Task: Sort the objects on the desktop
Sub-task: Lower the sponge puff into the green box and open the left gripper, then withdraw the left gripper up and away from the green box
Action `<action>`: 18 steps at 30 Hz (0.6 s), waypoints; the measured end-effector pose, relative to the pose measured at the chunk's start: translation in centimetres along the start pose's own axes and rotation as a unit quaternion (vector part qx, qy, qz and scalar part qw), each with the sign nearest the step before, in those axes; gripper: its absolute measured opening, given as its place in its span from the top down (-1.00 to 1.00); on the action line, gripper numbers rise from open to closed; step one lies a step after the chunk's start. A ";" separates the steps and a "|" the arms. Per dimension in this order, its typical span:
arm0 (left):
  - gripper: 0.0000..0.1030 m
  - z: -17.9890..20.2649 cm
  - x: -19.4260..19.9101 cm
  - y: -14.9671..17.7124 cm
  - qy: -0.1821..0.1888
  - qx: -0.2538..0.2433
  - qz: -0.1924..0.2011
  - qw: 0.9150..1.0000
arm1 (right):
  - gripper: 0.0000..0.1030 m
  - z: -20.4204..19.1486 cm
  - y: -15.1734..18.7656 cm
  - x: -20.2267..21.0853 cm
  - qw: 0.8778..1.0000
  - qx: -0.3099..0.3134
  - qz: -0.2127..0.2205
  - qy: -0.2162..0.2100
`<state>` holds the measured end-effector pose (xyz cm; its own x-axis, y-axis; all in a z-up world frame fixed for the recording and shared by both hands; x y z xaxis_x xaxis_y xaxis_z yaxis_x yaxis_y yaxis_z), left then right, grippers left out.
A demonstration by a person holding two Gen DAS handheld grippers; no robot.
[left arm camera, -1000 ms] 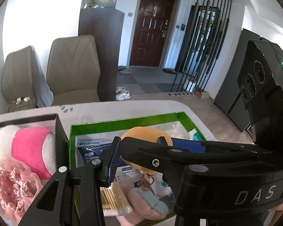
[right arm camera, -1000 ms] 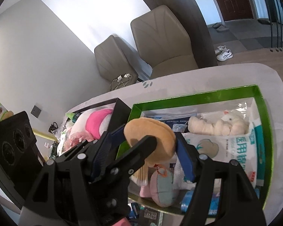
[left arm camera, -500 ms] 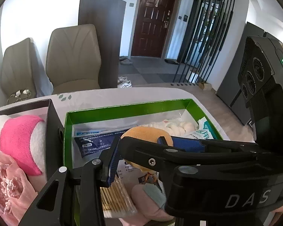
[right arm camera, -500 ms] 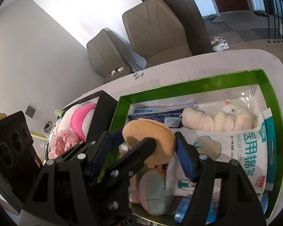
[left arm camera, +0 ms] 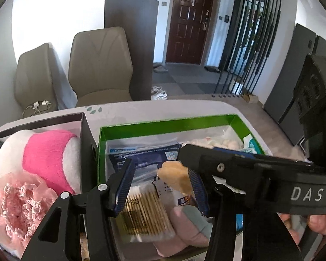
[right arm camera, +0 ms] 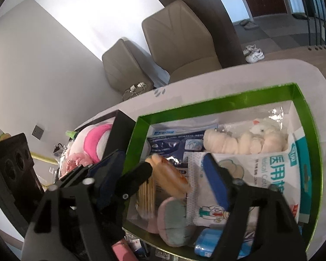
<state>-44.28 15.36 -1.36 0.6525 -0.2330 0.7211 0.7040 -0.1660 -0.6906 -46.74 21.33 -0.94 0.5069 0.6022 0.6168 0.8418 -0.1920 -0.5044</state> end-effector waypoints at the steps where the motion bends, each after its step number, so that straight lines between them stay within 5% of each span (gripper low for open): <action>1: -0.01 0.1 -0.3 0.1 0.000 -0.002 -0.004 1.000 | 0.07 -0.2 0.0 0.0 1.000 0.007 0.000 0.001; 4: -0.01 0.1 -0.5 0.2 -0.007 -0.003 -0.006 1.000 | 0.25 -0.2 0.1 0.1 1.000 0.015 -0.004 0.009; 13: 0.00 -1.0 -1.7 1.5 -0.066 -0.017 -0.044 0.997 | 0.27 0.0 0.3 0.2 1.000 0.009 -0.012 0.005; 18: 0.00 -0.2 -1.6 2.9 -0.094 -0.069 -0.084 0.990 | 0.28 0.2 0.5 0.0 1.000 0.006 -0.021 0.007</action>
<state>-43.36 15.06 -4.49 0.5791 -0.0107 0.8152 0.7702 -0.3205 -0.5514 -46.35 21.37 -1.35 0.4739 0.5987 0.6458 0.8602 -0.1579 -0.4848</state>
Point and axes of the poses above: each gripper's, at about its wrist camera, not at the fingertips, and x roughly against the way its jaws point, z to its right, y to its underside, the point moved 8 cm from there along -x, roughly the way its jaws point, and after that the axes turned 4 degrees about -x, right-handed, at the moved point
